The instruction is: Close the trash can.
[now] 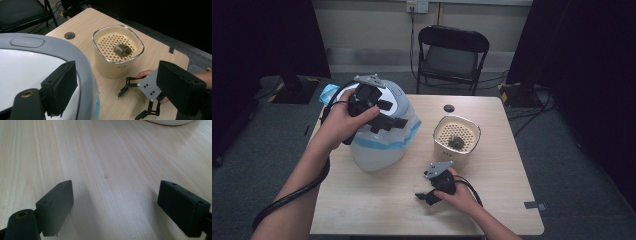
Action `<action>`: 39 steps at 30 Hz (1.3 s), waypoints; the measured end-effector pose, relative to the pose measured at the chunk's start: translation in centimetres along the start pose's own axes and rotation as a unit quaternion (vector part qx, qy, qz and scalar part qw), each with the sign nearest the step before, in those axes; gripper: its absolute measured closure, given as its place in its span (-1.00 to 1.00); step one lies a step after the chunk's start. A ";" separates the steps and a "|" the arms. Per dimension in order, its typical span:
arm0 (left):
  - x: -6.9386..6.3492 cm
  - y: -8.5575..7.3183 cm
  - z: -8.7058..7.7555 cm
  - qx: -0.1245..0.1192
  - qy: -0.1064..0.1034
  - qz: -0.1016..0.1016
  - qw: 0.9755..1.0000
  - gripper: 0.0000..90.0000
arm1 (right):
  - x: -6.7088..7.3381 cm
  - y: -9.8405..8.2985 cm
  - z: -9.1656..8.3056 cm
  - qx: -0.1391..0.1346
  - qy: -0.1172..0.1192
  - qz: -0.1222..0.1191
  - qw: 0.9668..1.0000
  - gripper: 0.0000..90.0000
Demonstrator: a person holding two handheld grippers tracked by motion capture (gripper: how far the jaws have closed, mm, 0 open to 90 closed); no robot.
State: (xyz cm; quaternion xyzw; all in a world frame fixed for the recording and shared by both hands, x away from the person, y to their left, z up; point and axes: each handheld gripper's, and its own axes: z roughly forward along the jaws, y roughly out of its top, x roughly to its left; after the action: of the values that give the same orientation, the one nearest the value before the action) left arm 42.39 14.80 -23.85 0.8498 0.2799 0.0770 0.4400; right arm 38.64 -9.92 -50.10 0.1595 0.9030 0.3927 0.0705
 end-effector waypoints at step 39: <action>-3.6 -11.2 6.6 0.026 -0.083 0.021 0.996 -0.63 | 0.0 0.0 0.0 -0.001 -0.001 0.000 1.000 -0.71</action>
State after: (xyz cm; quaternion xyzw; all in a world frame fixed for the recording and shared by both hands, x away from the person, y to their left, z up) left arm 37.35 13.32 -36.31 0.8701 0.2265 0.0079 0.4377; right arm 38.64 -9.91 -50.11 0.1598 0.9027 0.3930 0.0719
